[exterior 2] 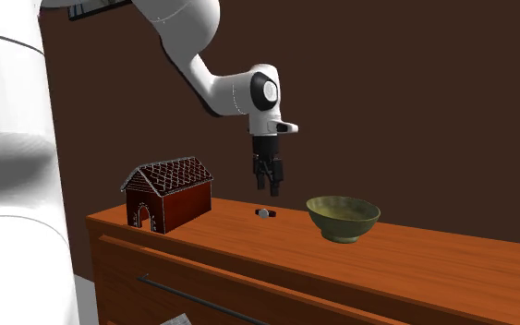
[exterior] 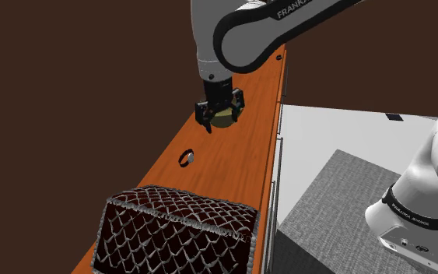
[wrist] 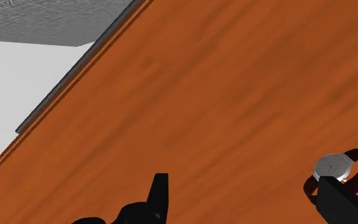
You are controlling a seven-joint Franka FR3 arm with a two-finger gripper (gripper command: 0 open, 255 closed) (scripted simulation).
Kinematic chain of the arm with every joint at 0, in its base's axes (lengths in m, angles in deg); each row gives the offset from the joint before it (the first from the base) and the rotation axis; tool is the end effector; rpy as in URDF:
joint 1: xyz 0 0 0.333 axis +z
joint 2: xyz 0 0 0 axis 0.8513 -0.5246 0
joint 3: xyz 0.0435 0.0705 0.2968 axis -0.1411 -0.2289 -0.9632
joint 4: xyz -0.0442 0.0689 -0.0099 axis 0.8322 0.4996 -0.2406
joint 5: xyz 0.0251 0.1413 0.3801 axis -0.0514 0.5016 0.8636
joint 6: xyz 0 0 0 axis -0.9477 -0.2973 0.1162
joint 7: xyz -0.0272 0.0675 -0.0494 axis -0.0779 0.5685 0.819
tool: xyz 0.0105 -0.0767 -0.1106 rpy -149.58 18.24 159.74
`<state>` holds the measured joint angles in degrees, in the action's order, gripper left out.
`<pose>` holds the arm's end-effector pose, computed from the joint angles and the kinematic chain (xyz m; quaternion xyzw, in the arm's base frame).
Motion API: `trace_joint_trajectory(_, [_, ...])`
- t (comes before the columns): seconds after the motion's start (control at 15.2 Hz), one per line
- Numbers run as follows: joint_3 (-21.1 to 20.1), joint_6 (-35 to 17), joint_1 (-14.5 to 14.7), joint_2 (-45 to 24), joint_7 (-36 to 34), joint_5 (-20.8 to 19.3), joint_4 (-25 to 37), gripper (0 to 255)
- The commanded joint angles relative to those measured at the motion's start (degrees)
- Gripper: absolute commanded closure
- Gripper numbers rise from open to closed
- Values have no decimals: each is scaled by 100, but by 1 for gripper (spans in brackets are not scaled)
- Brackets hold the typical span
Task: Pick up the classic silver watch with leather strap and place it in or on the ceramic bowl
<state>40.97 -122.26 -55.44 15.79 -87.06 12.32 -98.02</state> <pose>0.5061 0.2362 0.3925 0.9911 -0.1309 0.0090 0.0213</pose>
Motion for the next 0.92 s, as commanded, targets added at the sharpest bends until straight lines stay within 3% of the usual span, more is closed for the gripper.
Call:
trace_joint_trajectory(0.0, [-65,-88,63,-513,-402,-233,388,0])
trace_joint_trajectory(0.53, [65,74,620,-2455,-1608,-1033,2363,0])
trace_joint_trajectory(0.86, [113,-169,647,-2610,-1663,-1103,2267,0])
